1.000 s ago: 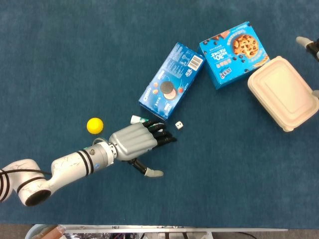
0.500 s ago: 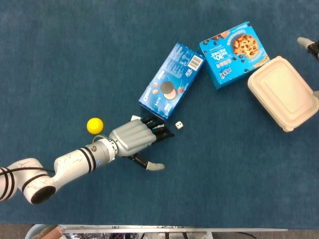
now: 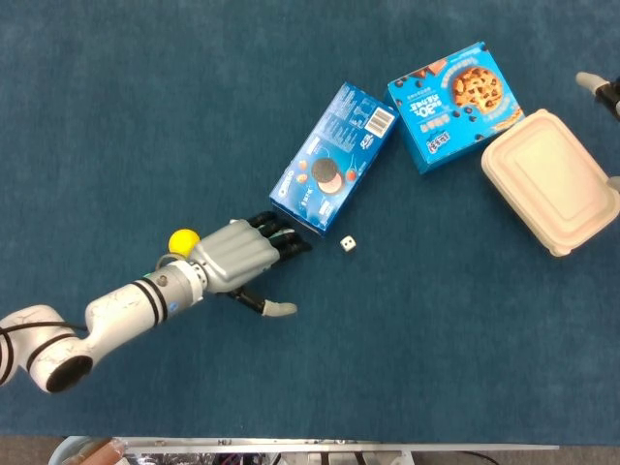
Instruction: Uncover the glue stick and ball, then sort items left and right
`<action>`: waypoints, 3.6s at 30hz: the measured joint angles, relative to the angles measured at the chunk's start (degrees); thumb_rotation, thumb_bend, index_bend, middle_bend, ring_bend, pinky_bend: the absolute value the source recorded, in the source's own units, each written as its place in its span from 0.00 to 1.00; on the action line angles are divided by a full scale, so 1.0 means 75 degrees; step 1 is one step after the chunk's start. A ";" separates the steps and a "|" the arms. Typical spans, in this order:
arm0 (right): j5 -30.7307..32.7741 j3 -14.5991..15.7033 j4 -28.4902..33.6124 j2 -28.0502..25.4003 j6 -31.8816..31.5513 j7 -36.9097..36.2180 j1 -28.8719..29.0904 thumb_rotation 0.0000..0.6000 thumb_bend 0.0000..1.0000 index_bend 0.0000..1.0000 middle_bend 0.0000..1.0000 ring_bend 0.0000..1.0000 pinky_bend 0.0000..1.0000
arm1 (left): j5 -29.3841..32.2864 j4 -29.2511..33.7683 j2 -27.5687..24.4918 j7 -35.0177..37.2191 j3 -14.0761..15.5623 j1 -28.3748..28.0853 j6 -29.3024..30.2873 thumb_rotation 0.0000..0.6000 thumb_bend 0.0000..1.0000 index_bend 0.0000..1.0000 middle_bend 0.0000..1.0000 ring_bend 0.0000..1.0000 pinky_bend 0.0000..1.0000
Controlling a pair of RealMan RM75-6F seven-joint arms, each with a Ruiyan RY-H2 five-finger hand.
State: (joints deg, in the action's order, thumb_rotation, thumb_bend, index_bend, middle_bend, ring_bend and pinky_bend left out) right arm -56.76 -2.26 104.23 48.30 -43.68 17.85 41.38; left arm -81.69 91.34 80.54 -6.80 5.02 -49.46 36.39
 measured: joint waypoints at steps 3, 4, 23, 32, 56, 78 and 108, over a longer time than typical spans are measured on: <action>0.0025 -0.0005 0.0023 0.0014 0.0002 0.0044 0.0018 1.00 0.01 0.09 0.27 0.15 0.33 | 0.0120 -0.0045 -0.0157 -0.0071 0.0059 0.0059 0.0005 0.08 0.17 0.20 0.09 0.00 0.00; 0.0037 -0.0009 0.0033 0.0019 0.0000 0.0056 0.0024 1.00 0.01 0.09 0.27 0.15 0.33 | 0.0157 -0.0061 -0.0203 -0.0089 0.0074 0.0075 0.0003 0.08 0.17 0.20 0.09 0.00 0.00; 0.0269 -0.0037 0.0324 0.0023 -0.0128 0.0390 0.0146 1.00 0.01 0.09 0.27 0.15 0.33 | 0.0568 -0.0121 -0.1295 -0.0259 0.0345 0.0468 0.0111 0.08 0.17 0.20 0.11 0.00 0.00; 0.0315 -0.0039 0.0441 -0.0009 -0.0202 0.0469 0.0163 1.00 0.01 0.09 0.27 0.15 0.33 | 0.0752 -0.0151 -0.1669 -0.0346 0.0416 0.0632 0.0115 0.08 0.17 0.20 0.12 0.00 0.00; -0.0477 -0.0030 0.0497 -0.0021 -0.0334 0.0018 -0.0124 1.00 0.01 0.09 0.27 0.15 0.31 | -0.1348 0.1653 -0.2782 0.0787 0.0294 0.1144 0.1584 0.34 0.17 0.22 0.15 0.01 0.04; -0.1195 -0.0131 0.1008 -0.0251 -0.0837 -0.0117 -0.0546 1.00 0.01 0.09 0.27 0.15 0.28 | -0.3153 0.1050 -0.1136 0.2294 0.0264 0.0440 0.1947 0.40 0.17 0.21 0.15 0.01 0.04; 0.0780 0.0473 0.1050 0.1942 0.1555 0.2052 0.2310 1.00 0.17 0.07 0.27 0.15 0.28 | -0.1992 0.1454 -0.2639 0.1058 0.0738 0.1635 0.2793 0.37 0.17 0.22 0.17 0.00 0.04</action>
State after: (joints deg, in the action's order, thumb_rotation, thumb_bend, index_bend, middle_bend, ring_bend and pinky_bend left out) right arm -50.91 1.28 112.11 62.87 -32.02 33.24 58.70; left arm -96.63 102.25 60.74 1.14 10.56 -37.20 57.33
